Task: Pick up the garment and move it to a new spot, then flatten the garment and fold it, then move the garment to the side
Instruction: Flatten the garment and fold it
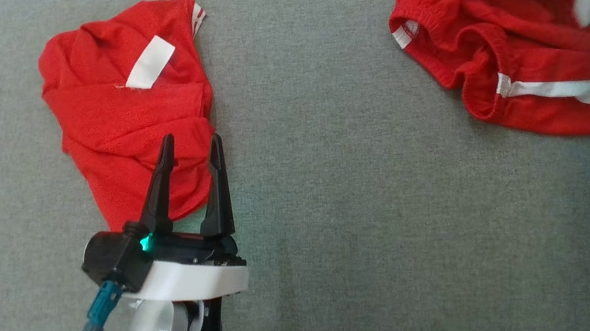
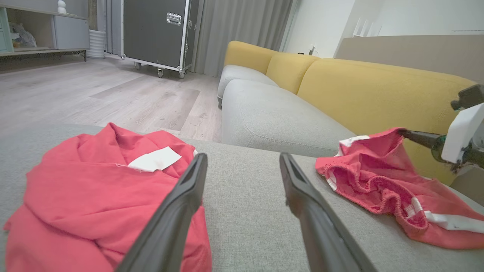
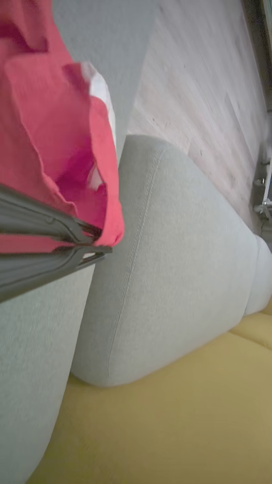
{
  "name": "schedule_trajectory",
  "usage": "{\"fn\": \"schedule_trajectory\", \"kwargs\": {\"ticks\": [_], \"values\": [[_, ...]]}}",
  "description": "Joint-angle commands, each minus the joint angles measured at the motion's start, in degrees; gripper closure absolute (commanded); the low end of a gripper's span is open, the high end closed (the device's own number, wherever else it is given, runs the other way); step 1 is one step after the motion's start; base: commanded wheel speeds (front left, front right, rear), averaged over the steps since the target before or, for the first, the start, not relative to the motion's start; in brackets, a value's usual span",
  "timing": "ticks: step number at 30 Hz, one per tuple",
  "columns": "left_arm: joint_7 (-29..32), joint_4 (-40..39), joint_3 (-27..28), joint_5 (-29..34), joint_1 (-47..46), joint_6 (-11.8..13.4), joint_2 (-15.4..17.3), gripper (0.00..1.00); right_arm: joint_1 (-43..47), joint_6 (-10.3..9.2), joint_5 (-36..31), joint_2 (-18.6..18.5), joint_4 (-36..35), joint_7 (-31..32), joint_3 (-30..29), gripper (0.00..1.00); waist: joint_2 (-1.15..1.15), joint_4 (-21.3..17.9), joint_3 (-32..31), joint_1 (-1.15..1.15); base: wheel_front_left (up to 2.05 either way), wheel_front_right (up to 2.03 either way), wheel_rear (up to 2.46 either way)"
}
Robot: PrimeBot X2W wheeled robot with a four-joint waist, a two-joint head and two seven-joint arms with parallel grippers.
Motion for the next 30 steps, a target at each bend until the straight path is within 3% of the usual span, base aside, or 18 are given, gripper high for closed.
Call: {"fn": "schedule_trajectory", "kwargs": {"ticks": [1,6,11,12,13,17,22,26,30], "values": [[-0.36,-2.05,1.92,-0.34,-1.23,0.09,0.27,0.00,-2.31,-0.04,0.68,-0.74,-1.23,0.21,-0.30,1.00,0.00,0.03,0.40,0.00,0.00,0.00,0.00],[-0.36,-2.02,1.14,-0.47,-1.94,0.09,0.33,0.00,-4.91,-0.04,1.35,-5.64,0.07,2.35,-6.23,1.00,0.00,0.83,1.72,0.00,0.00,0.00,0.00],[-0.36,-1.82,0.83,-0.66,-2.34,0.09,0.47,0.00,-4.73,-0.04,-3.69,-11.68,1.12,4.97,-14.04,1.00,0.00,1.89,2.27,0.00,0.00,0.00,0.00],[-0.36,-1.81,0.83,-0.71,-2.40,0.09,0.47,0.00,-4.44,-0.04,-5.45,-12.54,0.80,5.67,-16.16,0.04,0.00,2.03,2.34,0.00,0.00,0.00,0.00],[-0.36,-1.78,0.83,-0.73,-2.44,0.09,0.49,0.00,-4.14,-0.04,-6.89,-12.75,0.45,6.55,-18.64,0.00,0.00,2.11,2.32,0.00,0.00,0.00,0.00],[-0.36,-1.51,1.14,-0.65,-2.33,0.09,0.54,0.00,-2.80,-0.04,-13.97,-11.44,-4.13,8.12,-28.63,0.00,0.00,1.85,1.80,0.00,0.00,0.00,0.00],[-0.36,-1.61,1.99,-0.34,-1.93,0.09,0.55,0.00,-1.95,-0.04,-21.76,-5.44,-9.13,7.75,-37.22,0.00,0.00,0.02,0.17,0.00,0.00,0.00,0.00],[-0.36,-2.00,2.88,-0.05,-1.31,0.09,0.57,0.00,-2.00,-0.04,-24.82,-0.23,-11.12,2.02,-38.60,0.00,0.00,-2.16,-2.08,0.00,0.00,0.00,0.00],[-0.36,-2.42,3.88,0.43,-0.29,0.09,0.78,0.00,-1.96,-0.04,-23.43,4.73,-9.22,-5.96,-35.64,0.00,0.00,-4.68,-4.83,0.00,0.00,0.00,0.00]]}}
